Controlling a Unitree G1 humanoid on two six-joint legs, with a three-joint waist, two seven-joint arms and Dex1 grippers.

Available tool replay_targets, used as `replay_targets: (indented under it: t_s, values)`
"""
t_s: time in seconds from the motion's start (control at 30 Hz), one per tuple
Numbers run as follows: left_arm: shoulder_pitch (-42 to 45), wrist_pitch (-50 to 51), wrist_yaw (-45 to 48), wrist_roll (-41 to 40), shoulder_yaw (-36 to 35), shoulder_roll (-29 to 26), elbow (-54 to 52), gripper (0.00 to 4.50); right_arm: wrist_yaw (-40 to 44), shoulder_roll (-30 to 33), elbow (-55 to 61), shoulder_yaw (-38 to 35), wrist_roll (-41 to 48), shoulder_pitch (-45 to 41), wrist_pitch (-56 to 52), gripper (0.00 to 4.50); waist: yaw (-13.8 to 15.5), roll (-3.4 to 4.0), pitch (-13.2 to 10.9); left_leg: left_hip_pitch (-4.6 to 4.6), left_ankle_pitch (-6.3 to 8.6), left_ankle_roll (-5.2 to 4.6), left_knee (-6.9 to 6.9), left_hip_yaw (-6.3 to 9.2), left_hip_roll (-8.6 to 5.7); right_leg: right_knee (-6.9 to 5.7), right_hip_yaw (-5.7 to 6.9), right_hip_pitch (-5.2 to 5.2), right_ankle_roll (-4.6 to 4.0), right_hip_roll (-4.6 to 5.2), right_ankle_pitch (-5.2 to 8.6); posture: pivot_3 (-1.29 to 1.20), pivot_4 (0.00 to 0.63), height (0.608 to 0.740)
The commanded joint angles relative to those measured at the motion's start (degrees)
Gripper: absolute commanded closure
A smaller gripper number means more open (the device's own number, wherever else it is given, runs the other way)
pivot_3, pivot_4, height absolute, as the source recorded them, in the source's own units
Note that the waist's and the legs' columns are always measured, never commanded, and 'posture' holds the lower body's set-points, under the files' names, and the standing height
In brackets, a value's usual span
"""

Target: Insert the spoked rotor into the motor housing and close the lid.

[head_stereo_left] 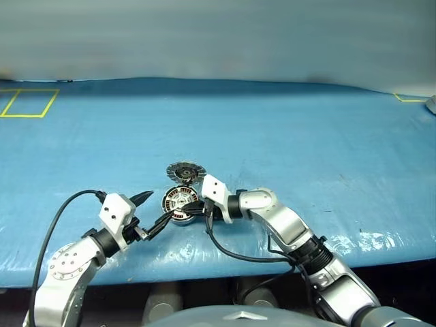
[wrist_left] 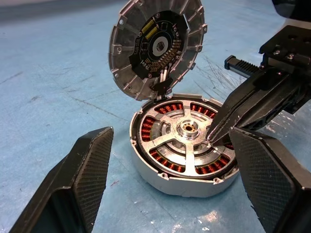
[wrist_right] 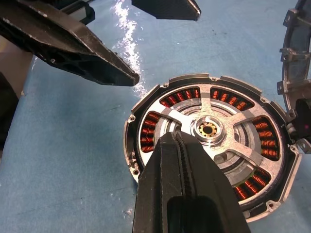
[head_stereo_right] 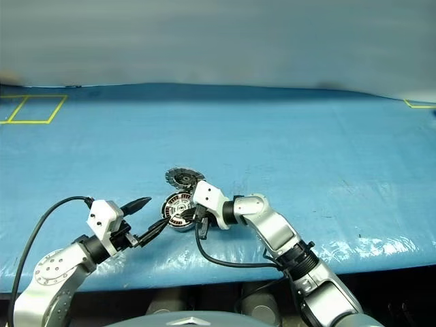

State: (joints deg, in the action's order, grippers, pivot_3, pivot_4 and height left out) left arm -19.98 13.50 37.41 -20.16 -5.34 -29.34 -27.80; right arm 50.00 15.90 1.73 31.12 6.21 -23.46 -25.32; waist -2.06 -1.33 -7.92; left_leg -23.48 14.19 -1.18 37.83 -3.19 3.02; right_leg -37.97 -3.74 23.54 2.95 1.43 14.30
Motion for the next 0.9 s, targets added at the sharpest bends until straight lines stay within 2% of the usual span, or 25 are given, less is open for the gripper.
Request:
replay_targets:
  t_s: [0.03,0.17,0.37,0.6,0.67,0.77,0.9]
  values:
    - [0.12,-0.32,-0.16,-0.05,-0.18,0.05,-0.66,0.4,1.47,0.53,0.49,-0.2,0.8,1.07,-0.7,4.46,0.0,0.0,0.0,0.03,0.0,0.0,0.0,0.0,0.0,0.0,0.0,0.0,0.0,0.01,0.0,0.0,0.15,0.74]
    - [0.0,-0.35,-0.14,-0.06,-0.13,0.07,-0.71,0.4,2.8,-2.65,3.17,-5.45,8.57,1.4,-3.31,4.46,0.04,-0.01,0.0,-0.02,0.0,0.0,0.02,0.0,0.02,0.01,-0.01,-0.03,0.0,0.03,0.0,0.0,0.15,0.74]
    - [0.11,-0.25,-0.04,-0.34,-0.25,-0.03,-1.09,0.4,3.37,-4.69,6.65,-8.72,14.02,0.81,-4.89,4.46,0.0,0.0,-0.01,-0.11,0.0,0.0,-0.01,0.02,0.01,0.0,0.01,0.03,0.02,0.0,-0.01,0.0,0.15,0.74]
    - [0.88,0.29,-1.61,-0.93,-0.65,0.4,-2.64,0.4,1.14,0.62,13.75,-10.57,13.63,3.66,-6.45,4.46,0.25,0.0,-0.01,-0.11,0.0,0.0,0.0,0.04,0.01,0.05,0.02,0.01,0.02,0.05,-0.01,0.0,0.15,0.74]
    - [1.19,0.53,-2.22,-1.69,-1.13,0.88,-2.77,0.4,-0.29,1.97,14.3,-12.87,14.28,5.46,-7.59,4.46,0.32,0.0,-0.01,-0.12,0.0,-0.01,0.0,0.02,0.01,0.06,0.01,0.01,0.02,0.06,-0.01,0.0,0.15,0.74]
    - [2.16,1.13,-2.98,-1.96,-1.64,1.37,-1.69,0.4,-8.41,1.14,9.82,-19.59,12.68,6.99,-7.6,4.46,0.44,-0.01,-0.02,-0.12,0.0,0.0,0.01,0.02,0.0,0.04,0.01,0.01,0.02,0.04,-0.01,0.0,0.15,0.74]
    - [2.58,1.27,-2.37,-2.24,-0.84,1.26,-1.63,0.4,-13.55,0.08,6.25,-21.98,11.04,6.2,-7.07,4.46,0.24,-0.01,-0.02,-0.09,-0.01,0.01,0.03,-0.04,-0.03,0.02,-0.04,0.01,0.04,0.0,-0.02,0.0,0.15,0.74]
